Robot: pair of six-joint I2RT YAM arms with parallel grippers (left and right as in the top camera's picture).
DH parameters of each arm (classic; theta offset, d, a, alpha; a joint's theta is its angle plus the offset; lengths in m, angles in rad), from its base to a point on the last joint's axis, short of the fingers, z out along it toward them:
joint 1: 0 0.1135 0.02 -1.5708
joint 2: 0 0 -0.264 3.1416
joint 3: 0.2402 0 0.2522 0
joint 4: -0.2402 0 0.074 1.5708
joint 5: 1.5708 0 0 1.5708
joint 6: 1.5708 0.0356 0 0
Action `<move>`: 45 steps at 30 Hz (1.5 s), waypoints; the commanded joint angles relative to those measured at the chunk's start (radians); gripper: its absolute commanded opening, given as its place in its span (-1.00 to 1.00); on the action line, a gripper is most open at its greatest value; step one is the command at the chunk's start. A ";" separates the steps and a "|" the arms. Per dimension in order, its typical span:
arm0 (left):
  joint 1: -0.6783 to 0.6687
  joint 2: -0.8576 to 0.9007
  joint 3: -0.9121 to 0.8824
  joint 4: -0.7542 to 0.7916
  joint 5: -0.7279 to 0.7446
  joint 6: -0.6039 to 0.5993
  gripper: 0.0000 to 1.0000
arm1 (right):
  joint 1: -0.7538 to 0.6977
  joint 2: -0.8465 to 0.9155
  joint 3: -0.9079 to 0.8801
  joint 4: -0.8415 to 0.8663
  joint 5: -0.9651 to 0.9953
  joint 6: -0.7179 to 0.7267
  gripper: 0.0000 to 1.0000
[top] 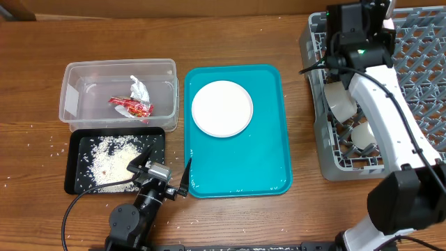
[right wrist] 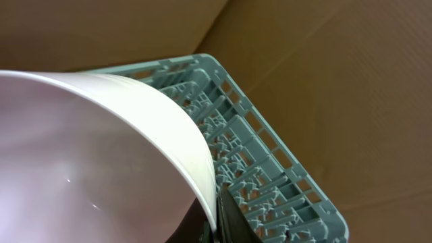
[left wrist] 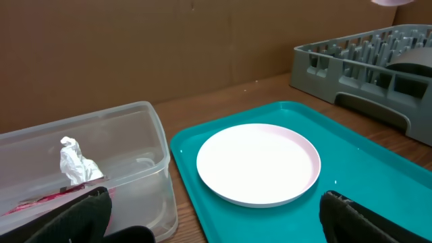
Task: Sort waste into correct bins and load items into the dishwasher
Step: 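Carry the pink bowl into the dish rack and release it, then move the right gripper to the white plate's edge on the tray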
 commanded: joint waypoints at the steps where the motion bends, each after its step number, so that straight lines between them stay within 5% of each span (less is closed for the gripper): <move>1: 0.006 -0.010 -0.005 0.000 0.001 0.002 1.00 | -0.006 0.062 0.002 0.029 0.018 -0.043 -0.92; 10: 0.006 -0.010 -0.005 0.000 0.001 0.002 1.00 | -0.016 0.227 0.002 0.244 0.171 -0.403 -0.92; 28: 0.006 -0.010 -0.005 0.000 0.001 0.002 1.00 | 0.076 0.287 -0.011 0.177 0.124 -0.400 -0.89; 36: 0.006 -0.010 -0.005 0.000 0.001 0.002 1.00 | 0.138 0.286 -0.005 0.125 0.119 -0.389 0.33; 45: 0.006 -0.010 -0.005 0.000 0.001 0.002 1.00 | 0.246 0.202 0.091 0.026 -0.019 -0.323 0.53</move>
